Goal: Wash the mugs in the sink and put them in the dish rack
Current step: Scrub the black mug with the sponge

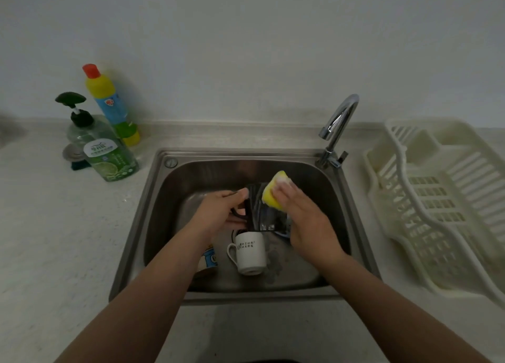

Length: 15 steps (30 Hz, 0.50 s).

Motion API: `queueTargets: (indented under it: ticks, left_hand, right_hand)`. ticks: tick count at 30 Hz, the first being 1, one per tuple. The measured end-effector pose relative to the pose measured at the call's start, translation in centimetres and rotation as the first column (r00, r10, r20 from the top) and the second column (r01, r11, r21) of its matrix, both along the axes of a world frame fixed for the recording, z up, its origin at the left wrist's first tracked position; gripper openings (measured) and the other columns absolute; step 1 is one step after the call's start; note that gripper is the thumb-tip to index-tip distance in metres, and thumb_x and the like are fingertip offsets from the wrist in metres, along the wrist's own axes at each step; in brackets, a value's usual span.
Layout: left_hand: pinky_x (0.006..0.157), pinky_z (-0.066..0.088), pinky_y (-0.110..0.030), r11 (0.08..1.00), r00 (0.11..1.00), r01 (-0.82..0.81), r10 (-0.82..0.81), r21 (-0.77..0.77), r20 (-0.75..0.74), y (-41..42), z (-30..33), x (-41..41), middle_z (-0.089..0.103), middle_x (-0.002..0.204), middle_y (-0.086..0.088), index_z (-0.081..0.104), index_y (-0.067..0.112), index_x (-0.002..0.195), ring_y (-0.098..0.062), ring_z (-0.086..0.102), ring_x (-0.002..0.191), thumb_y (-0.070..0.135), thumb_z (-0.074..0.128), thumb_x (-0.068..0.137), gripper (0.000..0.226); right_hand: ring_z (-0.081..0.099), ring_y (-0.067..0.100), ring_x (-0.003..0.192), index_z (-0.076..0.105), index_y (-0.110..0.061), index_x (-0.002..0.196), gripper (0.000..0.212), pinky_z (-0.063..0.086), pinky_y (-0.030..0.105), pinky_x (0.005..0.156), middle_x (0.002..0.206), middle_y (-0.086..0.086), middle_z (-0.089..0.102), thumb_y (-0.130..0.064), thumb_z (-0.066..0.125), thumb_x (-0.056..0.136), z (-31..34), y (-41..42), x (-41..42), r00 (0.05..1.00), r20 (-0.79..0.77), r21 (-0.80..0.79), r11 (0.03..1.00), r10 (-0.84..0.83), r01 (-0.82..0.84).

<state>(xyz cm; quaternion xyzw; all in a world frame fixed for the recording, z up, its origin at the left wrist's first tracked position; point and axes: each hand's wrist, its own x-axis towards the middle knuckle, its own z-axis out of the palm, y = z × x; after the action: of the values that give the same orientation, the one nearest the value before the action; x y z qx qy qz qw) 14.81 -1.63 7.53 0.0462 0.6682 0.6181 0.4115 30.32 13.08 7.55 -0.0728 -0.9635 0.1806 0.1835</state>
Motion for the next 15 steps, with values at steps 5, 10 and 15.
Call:
queueTargets:
  ticks: [5,10,15]
  left_hand:
    - [0.084,0.059,-0.048,1.000,0.997,0.012,-0.014,0.019,0.071,-1.0,-0.1,-0.8,0.069,0.110,-0.024,0.065,-0.004,0.113,-0.035,0.071,0.095,0.034,0.065,0.091,0.044]
    - [0.074,0.061,-0.039,0.995,0.992,0.026,-0.037,0.093,0.117,-0.5,0.3,-0.6,0.066,0.095,-0.014,0.070,0.020,0.066,-0.030,0.071,0.089,0.036,0.058,0.095,0.035]
    - [0.068,0.061,-0.036,0.996,0.994,0.025,-0.034,0.088,0.106,-1.1,0.6,-1.0,0.070,0.091,-0.012,0.063,0.014,0.074,-0.028,0.072,0.086,0.036,0.057,0.096,0.031]
  right_hand:
    - [0.015,0.006,0.145,0.026,-0.028,0.150,0.092,0.031,0.040,0.112,0.157,-0.010,0.020,0.011,0.064,0.076,-1.7,-1.1,2.6,0.989,0.031,-0.103,0.985,0.143,-0.139]
    - [0.025,0.005,0.144,0.028,-0.030,0.150,0.071,0.027,0.025,0.114,0.158,-0.016,0.022,0.004,0.045,0.090,0.1,-0.9,1.3,0.998,-0.034,-0.347,0.937,-0.048,0.033]
    - [0.026,0.007,0.144,0.031,-0.026,0.150,0.062,0.034,0.037,0.114,0.157,-0.010,0.026,-0.007,0.041,0.093,-0.6,-0.8,2.1,0.999,-0.034,-0.305,0.952,0.011,-0.021]
